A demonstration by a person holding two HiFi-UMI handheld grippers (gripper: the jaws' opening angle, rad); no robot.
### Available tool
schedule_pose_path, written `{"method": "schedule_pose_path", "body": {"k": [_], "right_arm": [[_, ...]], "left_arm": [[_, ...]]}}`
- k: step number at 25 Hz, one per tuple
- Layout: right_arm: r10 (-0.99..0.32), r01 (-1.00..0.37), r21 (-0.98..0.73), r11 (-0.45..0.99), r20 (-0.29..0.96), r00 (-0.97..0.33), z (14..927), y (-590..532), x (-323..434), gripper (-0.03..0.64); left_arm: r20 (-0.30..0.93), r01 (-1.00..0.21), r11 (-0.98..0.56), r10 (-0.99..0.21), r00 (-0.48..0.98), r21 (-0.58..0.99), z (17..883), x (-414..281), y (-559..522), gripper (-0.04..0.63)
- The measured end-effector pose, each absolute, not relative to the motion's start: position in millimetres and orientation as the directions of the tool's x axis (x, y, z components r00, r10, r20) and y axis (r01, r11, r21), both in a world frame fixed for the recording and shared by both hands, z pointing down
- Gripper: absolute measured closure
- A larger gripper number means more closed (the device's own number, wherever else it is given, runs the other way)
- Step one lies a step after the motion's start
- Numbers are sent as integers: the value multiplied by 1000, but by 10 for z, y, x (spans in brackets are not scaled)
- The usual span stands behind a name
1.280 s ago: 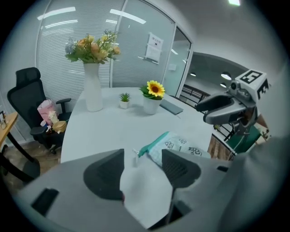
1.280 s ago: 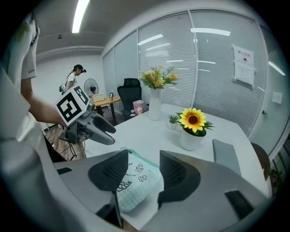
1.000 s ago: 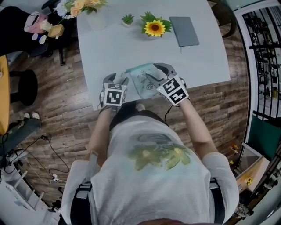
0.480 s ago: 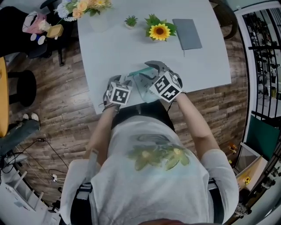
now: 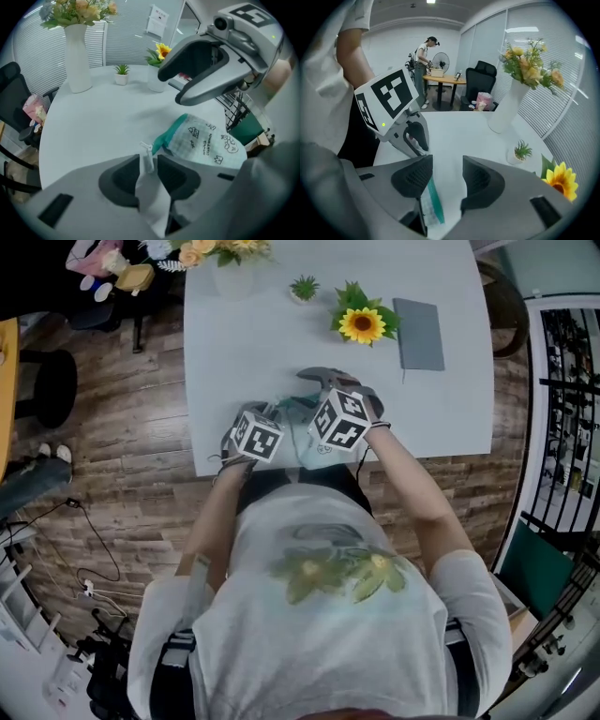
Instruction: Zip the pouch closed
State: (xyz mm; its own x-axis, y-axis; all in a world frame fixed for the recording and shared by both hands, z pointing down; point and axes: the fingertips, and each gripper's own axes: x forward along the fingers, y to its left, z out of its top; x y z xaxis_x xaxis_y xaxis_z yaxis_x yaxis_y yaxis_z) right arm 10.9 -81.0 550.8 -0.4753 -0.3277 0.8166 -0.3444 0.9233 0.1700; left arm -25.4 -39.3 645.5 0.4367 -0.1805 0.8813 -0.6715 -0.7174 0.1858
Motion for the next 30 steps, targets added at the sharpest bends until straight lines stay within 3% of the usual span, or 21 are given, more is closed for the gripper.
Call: {"method": "schedule_pose_path", "body": {"k": [4, 17, 26, 30], "right_arm": [[-269, -241, 169, 956, 834, -481, 5622, -863, 40, 408], [-159, 237, 278, 931, 892, -422, 6174, -831, -242, 408], [-97, 570, 328, 754, 913, -396, 6302, -741, -369, 427], [-61, 715, 331, 616, 925, -376, 6328, -655, -378, 470]], "left_arm": [[889, -693, -703, -203, 411, 160, 6485, -278, -418, 560], [897, -644, -761, -234, 376, 71, 6498, -251, -436, 569], [899, -640, -765, -229, 374, 71, 6515, -244, -436, 569], [897, -645, -761, -231, 376, 75, 6517, -242, -442, 569]]}}
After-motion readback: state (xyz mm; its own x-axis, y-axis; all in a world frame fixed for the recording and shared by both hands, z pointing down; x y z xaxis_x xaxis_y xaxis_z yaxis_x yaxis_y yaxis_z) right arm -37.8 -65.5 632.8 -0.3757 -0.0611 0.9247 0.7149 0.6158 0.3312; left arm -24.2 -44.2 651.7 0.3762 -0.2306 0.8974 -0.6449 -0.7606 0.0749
